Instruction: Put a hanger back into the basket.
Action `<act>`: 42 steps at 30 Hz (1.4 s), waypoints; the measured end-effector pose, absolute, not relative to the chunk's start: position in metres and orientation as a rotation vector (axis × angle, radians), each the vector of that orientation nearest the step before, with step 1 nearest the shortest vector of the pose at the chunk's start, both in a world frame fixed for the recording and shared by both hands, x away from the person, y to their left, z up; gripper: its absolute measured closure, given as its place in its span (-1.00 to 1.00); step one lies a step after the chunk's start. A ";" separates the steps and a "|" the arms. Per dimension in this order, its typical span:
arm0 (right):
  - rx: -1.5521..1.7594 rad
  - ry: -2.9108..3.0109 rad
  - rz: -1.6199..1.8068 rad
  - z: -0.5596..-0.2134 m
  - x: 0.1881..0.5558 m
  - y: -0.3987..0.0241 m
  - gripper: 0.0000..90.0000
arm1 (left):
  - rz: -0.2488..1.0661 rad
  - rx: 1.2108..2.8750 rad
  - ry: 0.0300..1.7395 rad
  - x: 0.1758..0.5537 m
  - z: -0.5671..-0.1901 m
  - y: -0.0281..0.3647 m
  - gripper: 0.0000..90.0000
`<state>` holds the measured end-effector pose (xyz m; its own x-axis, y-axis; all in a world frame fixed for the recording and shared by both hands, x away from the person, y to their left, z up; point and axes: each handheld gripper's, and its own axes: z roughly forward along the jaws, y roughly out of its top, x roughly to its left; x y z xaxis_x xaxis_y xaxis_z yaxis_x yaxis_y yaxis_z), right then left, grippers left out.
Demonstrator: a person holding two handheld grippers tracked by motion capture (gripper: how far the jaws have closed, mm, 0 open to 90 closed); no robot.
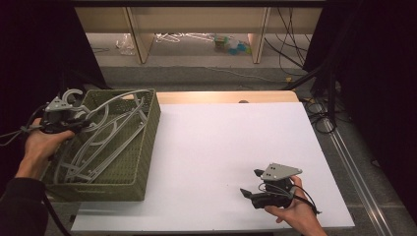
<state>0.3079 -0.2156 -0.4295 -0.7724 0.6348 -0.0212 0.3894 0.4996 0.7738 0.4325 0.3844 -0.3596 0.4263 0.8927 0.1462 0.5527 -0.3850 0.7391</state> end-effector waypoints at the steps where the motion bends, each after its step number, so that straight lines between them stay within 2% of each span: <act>1: 0.860 2.444 1.147 -0.430 0.308 -0.215 -0.46 | 0.720 2.076 1.213 0.433 -0.361 0.384 0.79; 17: 0.867 2.449 1.141 -0.431 0.308 -0.215 -0.46 | 0.631 2.135 1.258 0.439 -0.400 0.376 0.78; 21: 0.867 2.445 1.142 -0.431 0.309 -0.216 -0.46 | 0.642 2.134 1.290 0.439 -0.404 0.373 0.78; 25: 0.865 2.448 1.144 -0.430 0.308 -0.216 -0.46 | 0.652 2.132 1.352 0.439 -0.407 0.373 0.68; 29: 0.870 2.444 1.144 -0.431 0.309 -0.216 -0.46 | 0.694 2.090 1.400 0.437 -0.406 0.379 0.61; 32: 0.868 2.446 1.142 -0.431 0.309 -0.216 -0.46 | 0.700 2.034 1.415 0.432 -0.402 0.381 0.64; 37: 0.880 2.446 1.143 -0.431 0.309 -0.217 -0.46 | 0.724 1.997 1.345 0.420 -0.384 0.379 0.62; 41: 0.877 2.433 1.146 -0.430 0.310 -0.217 -0.46 | 0.723 1.961 1.293 0.411 -0.374 0.370 0.53; 42: 0.871 2.432 1.147 -0.431 0.310 -0.217 -0.46 | 0.716 1.907 1.287 0.408 -0.373 0.365 0.52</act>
